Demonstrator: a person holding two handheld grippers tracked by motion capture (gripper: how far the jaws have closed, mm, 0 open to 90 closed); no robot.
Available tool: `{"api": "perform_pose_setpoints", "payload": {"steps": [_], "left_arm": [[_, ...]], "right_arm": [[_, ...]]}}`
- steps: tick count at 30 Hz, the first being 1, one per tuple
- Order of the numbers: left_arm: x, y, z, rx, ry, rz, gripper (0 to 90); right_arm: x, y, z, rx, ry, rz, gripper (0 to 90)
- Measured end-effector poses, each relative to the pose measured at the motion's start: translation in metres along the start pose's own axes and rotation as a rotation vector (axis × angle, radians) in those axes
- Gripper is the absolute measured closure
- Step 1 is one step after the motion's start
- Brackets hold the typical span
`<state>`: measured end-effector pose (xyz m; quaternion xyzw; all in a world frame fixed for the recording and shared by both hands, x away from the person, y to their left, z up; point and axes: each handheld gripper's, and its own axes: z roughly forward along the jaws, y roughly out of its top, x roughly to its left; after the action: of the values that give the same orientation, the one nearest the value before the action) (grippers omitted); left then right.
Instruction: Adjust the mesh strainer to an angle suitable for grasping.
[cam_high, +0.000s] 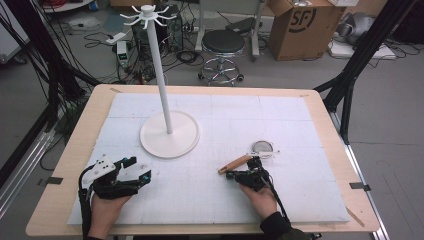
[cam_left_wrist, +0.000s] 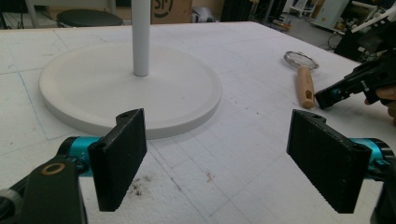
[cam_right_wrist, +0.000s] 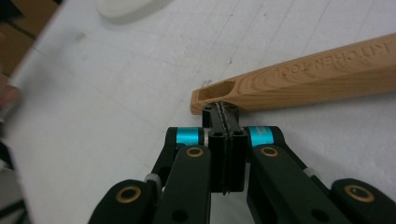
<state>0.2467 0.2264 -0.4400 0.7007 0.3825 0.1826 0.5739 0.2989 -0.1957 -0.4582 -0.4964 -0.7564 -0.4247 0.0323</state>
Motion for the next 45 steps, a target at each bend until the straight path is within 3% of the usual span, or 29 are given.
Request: {"api": "perform_pose_setpoints", "payload": {"steps": [7, 17, 26, 31, 35, 40, 45], "left_arm": [[0.000, 0.000, 0.000, 0.000, 0.001, 0.001, 20.7], [0.001, 0.000, 0.000, -0.001, 0.002, 0.000, 20.6], [0.002, 0.000, 0.000, 0.000, -0.001, 0.000, 20.6], [0.001, 0.000, 0.001, 0.000, -0.001, -0.002, 20.7], [0.002, 0.000, 0.000, 0.000, 0.001, -0.003, 20.6], [0.003, -0.001, -0.001, -0.003, 0.000, -0.004, 20.7], [0.002, 0.000, -0.001, -0.008, 0.000, -0.009, 20.6]], "right_arm": [[0.001, 0.009, 0.011, 0.004, 0.013, 0.018, 90.0], [-0.002, 0.029, 0.028, -0.002, -0.005, 0.033, 90.0], [-0.007, 0.040, 0.036, -0.022, -0.025, 0.056, 90.0], [-0.008, 0.053, 0.043, -0.030, -0.078, 0.038, 90.0], [-0.012, 0.062, 0.049, -0.038, -0.096, 0.056, 90.0], [-0.017, 0.065, 0.051, -0.056, -0.082, 0.091, 90.0], [-0.018, 0.067, 0.049, -0.059, -0.097, 0.067, 90.0]]}}
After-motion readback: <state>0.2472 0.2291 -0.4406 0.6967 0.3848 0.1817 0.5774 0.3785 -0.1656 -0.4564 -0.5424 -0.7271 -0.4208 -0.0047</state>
